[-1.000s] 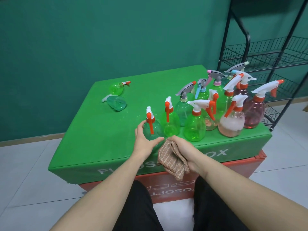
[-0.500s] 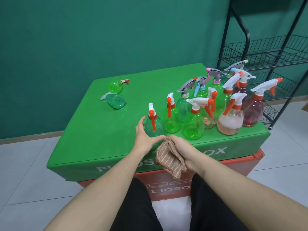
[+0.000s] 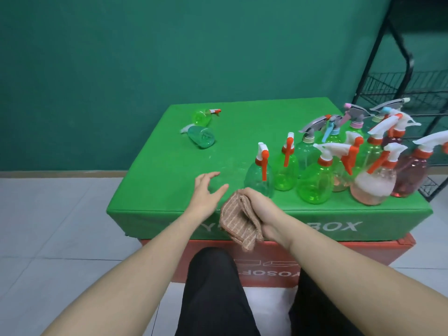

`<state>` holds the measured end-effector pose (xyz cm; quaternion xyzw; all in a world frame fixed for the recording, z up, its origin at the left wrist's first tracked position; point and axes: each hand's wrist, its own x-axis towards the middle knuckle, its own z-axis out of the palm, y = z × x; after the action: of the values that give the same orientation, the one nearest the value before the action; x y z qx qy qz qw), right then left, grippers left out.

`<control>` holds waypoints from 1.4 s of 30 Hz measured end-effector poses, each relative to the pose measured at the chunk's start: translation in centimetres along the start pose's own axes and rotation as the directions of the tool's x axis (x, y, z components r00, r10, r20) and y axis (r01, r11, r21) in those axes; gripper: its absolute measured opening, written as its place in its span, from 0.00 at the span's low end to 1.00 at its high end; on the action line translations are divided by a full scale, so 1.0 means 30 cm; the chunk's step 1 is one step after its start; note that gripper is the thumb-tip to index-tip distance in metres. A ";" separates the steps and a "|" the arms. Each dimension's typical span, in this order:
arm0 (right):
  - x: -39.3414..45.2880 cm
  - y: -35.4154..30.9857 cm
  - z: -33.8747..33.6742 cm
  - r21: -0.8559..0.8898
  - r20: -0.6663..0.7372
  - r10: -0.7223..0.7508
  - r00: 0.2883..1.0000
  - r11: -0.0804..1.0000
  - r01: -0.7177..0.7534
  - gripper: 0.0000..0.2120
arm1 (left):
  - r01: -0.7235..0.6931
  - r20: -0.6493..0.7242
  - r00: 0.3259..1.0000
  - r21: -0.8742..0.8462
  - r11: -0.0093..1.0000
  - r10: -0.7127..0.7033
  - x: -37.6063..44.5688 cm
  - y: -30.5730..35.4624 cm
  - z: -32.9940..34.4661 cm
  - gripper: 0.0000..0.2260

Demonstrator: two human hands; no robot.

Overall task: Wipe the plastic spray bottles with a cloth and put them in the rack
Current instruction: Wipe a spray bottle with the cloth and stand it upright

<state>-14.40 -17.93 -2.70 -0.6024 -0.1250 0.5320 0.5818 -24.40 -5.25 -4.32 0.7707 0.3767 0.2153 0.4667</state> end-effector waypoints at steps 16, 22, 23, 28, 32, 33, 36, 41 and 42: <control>0.450 -0.126 0.241 0.175 -0.117 -0.076 0.990 0.980 0.096 0.13 | -0.015 -0.028 0.999 0.143 0.990 0.020 0.425 -0.122 -0.244 0.20; 0.624 -0.154 0.271 0.293 -0.228 -0.082 0.970 0.945 0.149 0.23 | -0.016 -0.003 1.000 0.342 0.940 0.018 0.713 -0.113 -0.253 0.30; 0.644 -0.157 0.272 0.307 -0.232 -0.079 0.969 0.940 0.151 0.24 | -0.019 0.014 1.000 0.392 0.920 0.015 0.757 -0.106 -0.248 0.32; 0.699 -0.168 0.261 0.347 -0.238 -0.091 0.967 0.922 0.172 0.24 | -0.035 0.050 0.999 0.600 0.799 0.005 0.908 -0.036 -0.212 0.41; 0.711 -0.160 0.254 0.355 -0.236 -0.080 0.969 0.921 0.162 0.23 | -0.020 0.088 0.995 0.626 0.779 -0.045 0.972 -0.010 -0.189 0.38; 0.711 -0.158 0.250 0.350 -0.241 -0.075 0.968 0.923 0.159 0.23 | -0.013 0.080 0.996 0.631 0.775 -0.048 0.976 -0.007 -0.187 0.35; 0.693 -0.155 0.244 0.333 -0.250 -0.065 0.966 0.931 0.148 0.21 | 0.013 0.033 0.999 0.621 0.783 -0.043 0.964 -0.003 -0.201 0.28; 0.649 -0.148 0.263 0.347 -0.230 -0.060 0.971 0.927 0.140 0.20 | 0.115 -0.020 0.992 0.590 0.799 -0.128 0.935 -0.007 -0.236 0.19; 0.644 -0.143 0.264 0.349 -0.227 -0.058 0.972 0.927 0.137 0.20 | 0.135 -0.044 0.990 0.586 0.799 -0.136 0.925 -0.011 -0.243 0.17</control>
<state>-10.85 2.69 -6.77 -0.5312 0.0085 0.4487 0.7186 -12.21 20.60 -1.73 0.8482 0.4787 0.0542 0.2200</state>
